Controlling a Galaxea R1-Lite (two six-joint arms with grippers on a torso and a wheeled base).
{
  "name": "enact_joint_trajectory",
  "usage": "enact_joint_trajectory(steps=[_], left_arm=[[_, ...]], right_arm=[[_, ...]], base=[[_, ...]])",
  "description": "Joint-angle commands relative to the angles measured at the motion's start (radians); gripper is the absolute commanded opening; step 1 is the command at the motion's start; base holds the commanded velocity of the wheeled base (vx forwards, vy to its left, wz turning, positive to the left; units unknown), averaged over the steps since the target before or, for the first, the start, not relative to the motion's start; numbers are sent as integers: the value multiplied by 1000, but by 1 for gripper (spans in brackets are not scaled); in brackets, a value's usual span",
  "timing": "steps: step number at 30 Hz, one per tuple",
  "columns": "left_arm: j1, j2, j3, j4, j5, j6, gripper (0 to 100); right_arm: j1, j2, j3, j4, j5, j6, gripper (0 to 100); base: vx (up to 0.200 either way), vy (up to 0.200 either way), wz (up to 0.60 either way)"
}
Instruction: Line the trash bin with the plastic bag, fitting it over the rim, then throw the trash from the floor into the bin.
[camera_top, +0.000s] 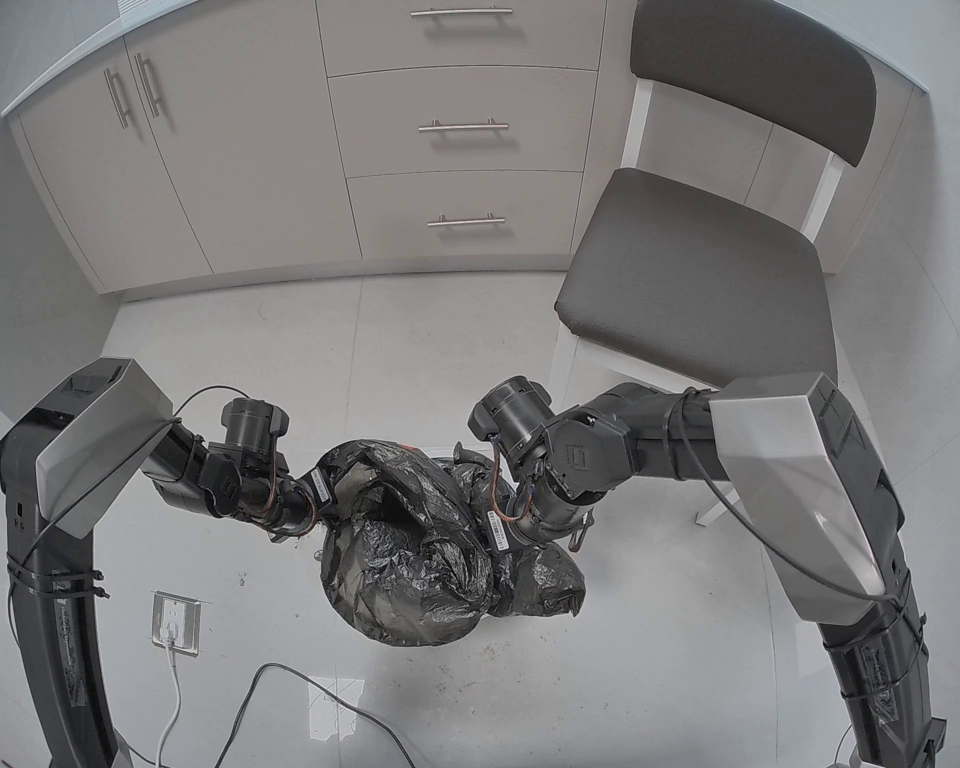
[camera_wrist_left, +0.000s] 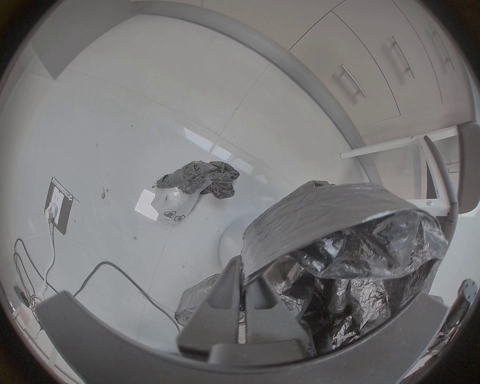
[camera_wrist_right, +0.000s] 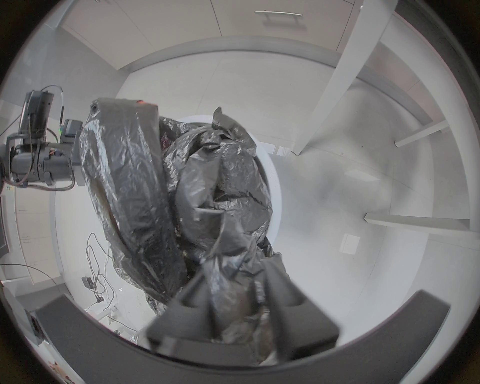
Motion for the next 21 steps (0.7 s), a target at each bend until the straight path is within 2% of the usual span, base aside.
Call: enact_joint_trajectory(steps=[1,15,21], left_arm=[[-1,1,0,0,2,0,0],[-1,3,28,-55,4,0,0],[-4,3,42,-80,4,1,0]], right_arm=[[11,19,0,2,0,1,0],[53,217,0,5,-52,3,0],[45,291,0,73,-56,-22,0]], base=[[0,0,0],[0,0,0],[0,0,0]])
